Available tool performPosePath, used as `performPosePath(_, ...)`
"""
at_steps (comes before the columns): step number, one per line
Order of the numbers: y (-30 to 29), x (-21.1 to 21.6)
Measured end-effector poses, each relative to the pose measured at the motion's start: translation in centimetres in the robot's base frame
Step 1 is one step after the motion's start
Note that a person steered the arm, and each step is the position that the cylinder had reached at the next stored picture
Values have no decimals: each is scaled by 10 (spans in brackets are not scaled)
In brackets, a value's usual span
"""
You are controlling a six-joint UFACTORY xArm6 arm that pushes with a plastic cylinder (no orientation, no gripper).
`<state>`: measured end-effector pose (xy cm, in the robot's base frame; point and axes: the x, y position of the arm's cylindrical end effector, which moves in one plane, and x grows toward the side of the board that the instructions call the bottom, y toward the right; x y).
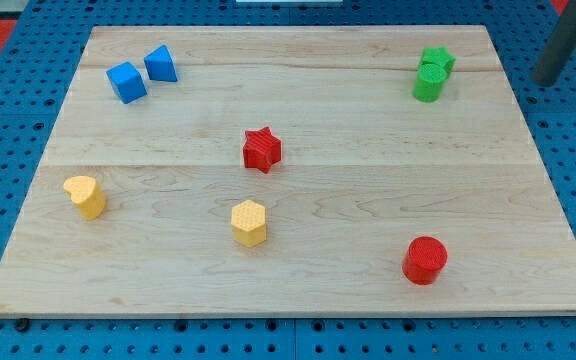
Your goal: Keep blue cube on left side to blue triangle
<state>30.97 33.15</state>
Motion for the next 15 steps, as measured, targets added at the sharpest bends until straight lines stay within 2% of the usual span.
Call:
performPosePath(1,-61,30)
performPosePath(2,-164,36)
performPosePath(4,-356,23)
performPosePath(6,-464,-9)
performPosePath(8,-472,-15)
performPosePath(11,-456,20)
performPosePath(15,-548,39)
